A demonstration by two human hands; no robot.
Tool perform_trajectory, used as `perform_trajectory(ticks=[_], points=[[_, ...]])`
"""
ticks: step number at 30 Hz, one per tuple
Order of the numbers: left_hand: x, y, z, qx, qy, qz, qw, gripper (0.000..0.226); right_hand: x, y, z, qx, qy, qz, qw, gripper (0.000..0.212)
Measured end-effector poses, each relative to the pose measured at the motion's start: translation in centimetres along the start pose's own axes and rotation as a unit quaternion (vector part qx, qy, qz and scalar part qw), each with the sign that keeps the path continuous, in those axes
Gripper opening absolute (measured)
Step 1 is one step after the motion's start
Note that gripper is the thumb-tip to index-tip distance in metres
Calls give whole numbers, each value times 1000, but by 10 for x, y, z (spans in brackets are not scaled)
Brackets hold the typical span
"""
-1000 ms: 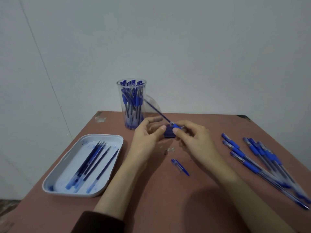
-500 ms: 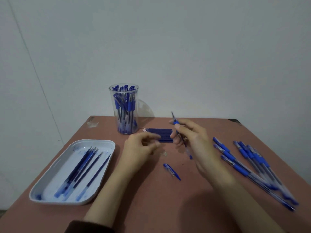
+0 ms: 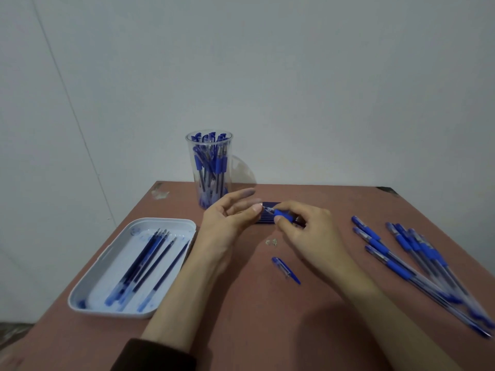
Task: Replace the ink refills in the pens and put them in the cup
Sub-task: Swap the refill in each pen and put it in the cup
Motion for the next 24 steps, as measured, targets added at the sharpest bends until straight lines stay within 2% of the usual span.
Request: perform_trajectory(ticks=[5,10,14,18,20,24], points=[[-2,-3,1,-24,-11,-61,998,29,-7,1,2,27,39,59,997,12],[-1,-7,1,-40,-16,-18,999,43,2,-9,0,-38,-26,-57,997,15],[-3,-10,1,-30,-17,19,999,55,-8,-11,4,-64,-16,-107,992,22],[-12,-1,0,0,4,5,1000,49,-10,-6,2,-61,-30,-198,978,15],[-18,-3,-1,-18,19,14,1000,42,-9,-5,2,-63,-37,-212,975,15],[-20,-8,0,-40,29,23,998,45,-8,-5,3,-63,-47,-209,975,16]])
Point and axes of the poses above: each hand's wrist, its own z-axis away from the middle knuckle, its own y-axis out of the back of the hand, x = y × z, the point moved 8 cm from there along -z, towards the middle knuckle, and after that the axes turned 11 degrees about -y, right-handed, at the moved point
